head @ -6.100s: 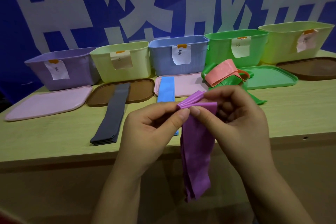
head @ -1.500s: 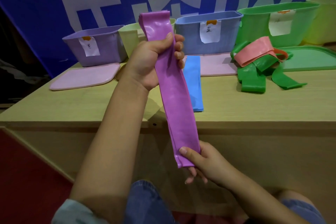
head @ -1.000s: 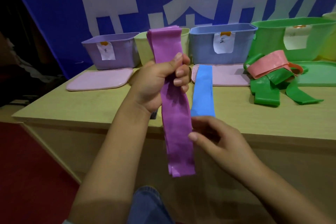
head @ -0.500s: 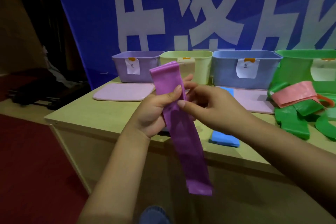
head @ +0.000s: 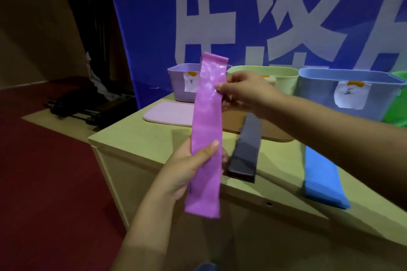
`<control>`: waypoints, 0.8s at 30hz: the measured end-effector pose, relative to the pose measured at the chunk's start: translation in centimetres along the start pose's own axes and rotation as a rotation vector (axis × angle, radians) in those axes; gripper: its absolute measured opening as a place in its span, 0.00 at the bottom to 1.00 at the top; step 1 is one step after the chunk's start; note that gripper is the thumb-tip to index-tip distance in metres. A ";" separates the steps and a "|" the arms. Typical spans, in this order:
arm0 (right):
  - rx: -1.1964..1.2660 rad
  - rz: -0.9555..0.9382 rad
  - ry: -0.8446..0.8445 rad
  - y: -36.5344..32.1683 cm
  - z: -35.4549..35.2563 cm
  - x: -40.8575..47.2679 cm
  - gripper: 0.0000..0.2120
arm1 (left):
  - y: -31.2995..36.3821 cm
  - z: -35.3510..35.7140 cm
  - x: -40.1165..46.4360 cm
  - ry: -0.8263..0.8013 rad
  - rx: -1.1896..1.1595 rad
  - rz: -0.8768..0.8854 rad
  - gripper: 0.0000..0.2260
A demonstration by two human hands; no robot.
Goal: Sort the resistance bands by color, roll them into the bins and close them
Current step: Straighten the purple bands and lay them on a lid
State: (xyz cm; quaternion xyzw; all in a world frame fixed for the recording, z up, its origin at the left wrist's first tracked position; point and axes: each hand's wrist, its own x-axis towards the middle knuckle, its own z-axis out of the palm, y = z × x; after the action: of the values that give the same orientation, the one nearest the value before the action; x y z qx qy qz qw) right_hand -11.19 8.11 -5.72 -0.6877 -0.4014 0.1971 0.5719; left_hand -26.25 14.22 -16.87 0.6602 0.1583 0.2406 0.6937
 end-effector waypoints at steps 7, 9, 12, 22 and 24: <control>-0.019 0.093 0.037 2.6 3.9 8.5 0.07 | -0.3 -4.0 2.3 0.159 0.124 -0.077 0.09; -0.031 0.136 0.063 4.2 4.9 11.0 0.10 | 0.0 -5.2 3.9 0.214 0.212 -0.089 0.11; -0.045 0.182 0.080 6.8 5.8 13.8 0.13 | -0.1 -7.3 6.3 0.285 0.334 -0.065 0.13; -0.418 0.175 0.076 12.5 7.8 18.5 0.13 | -2.4 -10.5 9.9 0.302 0.801 -0.024 0.21; -0.562 0.171 0.065 12.9 8.0 18.7 0.14 | -2.8 -10.6 9.9 0.318 0.944 0.012 0.22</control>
State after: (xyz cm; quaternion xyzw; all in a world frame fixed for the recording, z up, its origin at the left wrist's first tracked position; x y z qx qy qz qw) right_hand -1.56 27.39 -16.58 -0.8563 -0.3624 0.1036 0.3531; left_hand -23.31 28.51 -19.54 0.8583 0.3500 0.2443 0.2849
